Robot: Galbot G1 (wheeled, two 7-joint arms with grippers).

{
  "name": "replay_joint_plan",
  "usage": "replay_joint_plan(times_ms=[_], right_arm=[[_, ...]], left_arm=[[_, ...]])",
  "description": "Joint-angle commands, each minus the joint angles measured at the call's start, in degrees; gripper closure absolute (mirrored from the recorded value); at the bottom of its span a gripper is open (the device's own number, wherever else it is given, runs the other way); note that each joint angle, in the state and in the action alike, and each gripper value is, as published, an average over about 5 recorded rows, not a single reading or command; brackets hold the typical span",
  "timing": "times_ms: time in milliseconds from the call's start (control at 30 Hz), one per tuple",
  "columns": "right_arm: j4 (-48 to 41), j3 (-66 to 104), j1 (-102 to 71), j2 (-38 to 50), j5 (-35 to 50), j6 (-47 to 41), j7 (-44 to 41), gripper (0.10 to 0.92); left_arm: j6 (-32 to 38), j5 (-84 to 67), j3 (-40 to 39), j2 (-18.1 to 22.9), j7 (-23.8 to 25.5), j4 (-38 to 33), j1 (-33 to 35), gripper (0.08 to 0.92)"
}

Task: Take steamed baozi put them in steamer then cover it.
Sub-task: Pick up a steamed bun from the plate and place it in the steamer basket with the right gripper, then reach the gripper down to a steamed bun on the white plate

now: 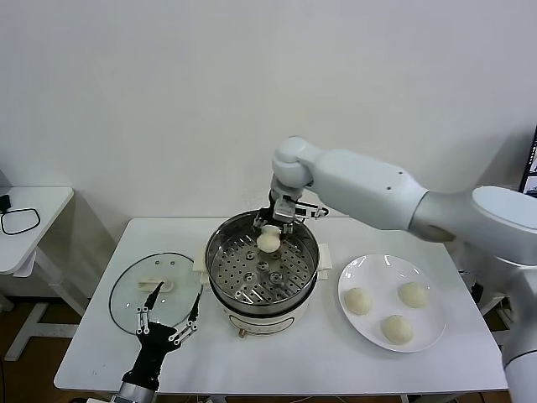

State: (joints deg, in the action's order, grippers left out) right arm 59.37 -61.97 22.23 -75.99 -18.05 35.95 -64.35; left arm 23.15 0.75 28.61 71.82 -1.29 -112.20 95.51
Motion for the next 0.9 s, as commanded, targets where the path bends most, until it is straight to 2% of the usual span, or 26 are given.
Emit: replay_joint_plan(times_ms=[33, 267, 467, 567, 733, 900], right_arm=[[-4.8, 0.53, -2.35, -3.94, -3.88, 0.95, 1.08, 0.37], [-2.77, 0.91, -1.61, -2.3, -3.22, 0.06, 1.49, 0.218], [3.17, 1.85, 3.14, 3.78, 7.74, -4.74, -3.84, 0.203], [6.96, 1.02, 8.06, 9.77, 15.81, -11.93, -6.63, 0.203], [11.23, -6.73, 17.94, 21.01, 31.63, -30.97, -8.68, 0.203], [11.57, -14.51, 20.17, 30.81, 40.69, -40.09, -8.02, 0.203]], left_arm=[[0.25, -0.13, 0.05, -0.03, -0.04, 0.32, -0.07, 0.177], [0.43, -0.16, 0.14, -0.08, -0.06, 0.44, -0.08, 0.177], [0.32, -0.14, 0.19, -0.04, -0.02, 0.32, -0.09, 0.177], [0.14, -0.1, 0.16, -0.03, 0.0, -0.01, -0.1, 0.177], [-0.07, -0.01, 0.0, -0.06, 0.06, -0.56, -0.04, 0.177], [-0.05, 0.06, -0.35, -0.13, 0.12, -0.65, -0.1, 0.177]])
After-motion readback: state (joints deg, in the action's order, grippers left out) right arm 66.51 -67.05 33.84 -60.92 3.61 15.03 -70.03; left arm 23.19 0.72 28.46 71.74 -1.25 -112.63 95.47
